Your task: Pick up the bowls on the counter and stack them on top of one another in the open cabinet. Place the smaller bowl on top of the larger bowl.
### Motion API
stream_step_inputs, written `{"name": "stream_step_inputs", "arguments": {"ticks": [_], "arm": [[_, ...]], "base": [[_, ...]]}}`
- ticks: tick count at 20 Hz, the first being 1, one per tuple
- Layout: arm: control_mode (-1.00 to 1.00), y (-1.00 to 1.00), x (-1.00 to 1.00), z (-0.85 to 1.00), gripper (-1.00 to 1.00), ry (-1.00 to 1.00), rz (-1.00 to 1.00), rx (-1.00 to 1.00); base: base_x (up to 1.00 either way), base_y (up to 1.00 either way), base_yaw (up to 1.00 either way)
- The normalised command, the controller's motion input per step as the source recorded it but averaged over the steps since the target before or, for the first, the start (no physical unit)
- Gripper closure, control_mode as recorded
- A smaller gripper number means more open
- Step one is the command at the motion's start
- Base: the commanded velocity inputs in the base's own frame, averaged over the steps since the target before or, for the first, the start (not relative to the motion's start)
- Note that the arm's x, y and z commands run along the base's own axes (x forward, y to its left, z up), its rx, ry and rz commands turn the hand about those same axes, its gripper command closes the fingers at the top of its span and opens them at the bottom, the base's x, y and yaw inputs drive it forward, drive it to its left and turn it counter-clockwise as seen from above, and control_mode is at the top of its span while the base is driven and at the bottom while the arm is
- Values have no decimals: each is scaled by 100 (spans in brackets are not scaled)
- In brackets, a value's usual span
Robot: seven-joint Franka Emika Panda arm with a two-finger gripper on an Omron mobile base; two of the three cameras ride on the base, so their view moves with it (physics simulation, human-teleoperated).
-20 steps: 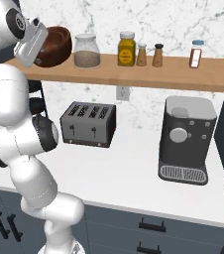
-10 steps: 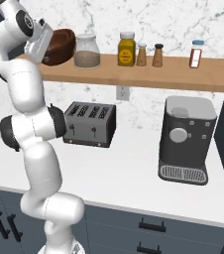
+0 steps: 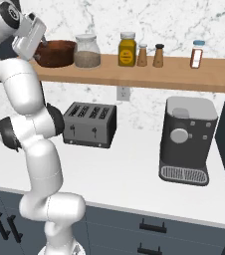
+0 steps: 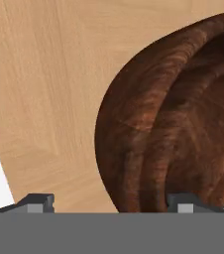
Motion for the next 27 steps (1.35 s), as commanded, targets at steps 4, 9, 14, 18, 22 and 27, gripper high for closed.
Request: {"name": "stream_step_inputs", "arguments": {"ticks": [4, 9, 14, 18, 22, 27], "arm": [[-100, -40, -100, -28, -100, -10, -4, 0], [-100, -52, -100, -95, -100, 0, -8, 0], [-100, -32, -100, -100, -100, -1, -3, 0], [-100, -15, -100, -100, -100, -2, 0, -3], [-100, -4, -100, -100, -100, 0, 0, -8], [-100, 0, -65, -100, -100, 12, 3, -12]], "base": [[0, 0, 0], [0, 0, 0], [0, 0, 0], [0, 0, 0], [0, 0, 0], [0, 0, 0]]}}
